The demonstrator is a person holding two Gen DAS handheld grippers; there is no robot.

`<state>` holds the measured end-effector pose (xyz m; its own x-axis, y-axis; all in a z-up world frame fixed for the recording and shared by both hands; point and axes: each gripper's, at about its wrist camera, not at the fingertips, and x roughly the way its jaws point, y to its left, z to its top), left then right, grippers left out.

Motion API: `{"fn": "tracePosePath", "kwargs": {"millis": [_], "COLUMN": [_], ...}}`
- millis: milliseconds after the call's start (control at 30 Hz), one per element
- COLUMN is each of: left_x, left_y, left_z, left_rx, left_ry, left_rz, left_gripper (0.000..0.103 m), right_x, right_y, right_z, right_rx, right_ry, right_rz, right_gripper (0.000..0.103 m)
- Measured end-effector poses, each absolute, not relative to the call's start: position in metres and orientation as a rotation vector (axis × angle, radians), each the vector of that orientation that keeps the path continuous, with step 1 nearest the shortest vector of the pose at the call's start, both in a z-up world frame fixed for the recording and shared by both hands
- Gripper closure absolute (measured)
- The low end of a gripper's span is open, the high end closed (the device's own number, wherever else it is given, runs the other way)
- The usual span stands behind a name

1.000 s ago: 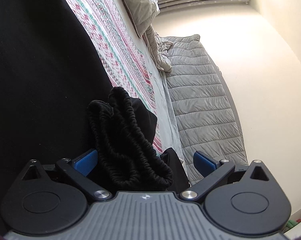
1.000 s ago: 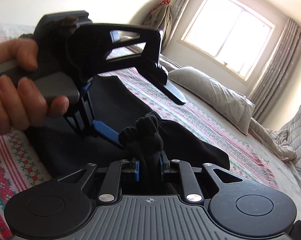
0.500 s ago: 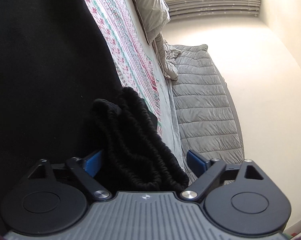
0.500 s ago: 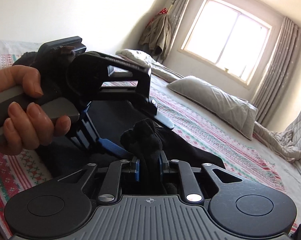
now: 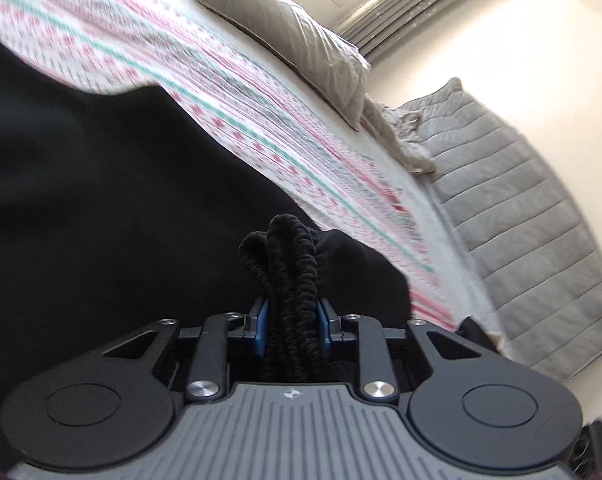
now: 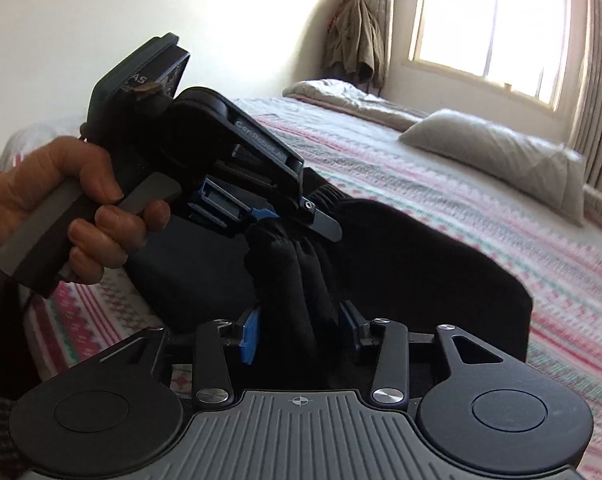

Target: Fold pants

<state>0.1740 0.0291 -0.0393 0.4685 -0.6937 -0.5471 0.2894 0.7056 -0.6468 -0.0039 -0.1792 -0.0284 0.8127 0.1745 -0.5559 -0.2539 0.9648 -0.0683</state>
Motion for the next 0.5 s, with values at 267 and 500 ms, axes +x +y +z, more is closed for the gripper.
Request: {"fn": "tracePosePath", "kwargs": {"millis": [267, 500], "left_x": [0.181, 0.182], "left_y": [0.092, 0.134], "left_z": [-0.028, -0.016], "left_rx": [-0.391, -0.277], "left_ry": [0.850, 0.800], "left_rz": [-0.505, -0.405], "left_gripper": [0.069, 0.069], "right_x": [0.024, 0.045], "right_y": [-0.196, -0.184], "right_z": [-0.019, -0.024], "right_rx": [0.106, 0.081], "right_ry": [0.609, 0.658], "right_rz": [0.292, 0.221], "right_gripper": [0.042, 0.041]}}
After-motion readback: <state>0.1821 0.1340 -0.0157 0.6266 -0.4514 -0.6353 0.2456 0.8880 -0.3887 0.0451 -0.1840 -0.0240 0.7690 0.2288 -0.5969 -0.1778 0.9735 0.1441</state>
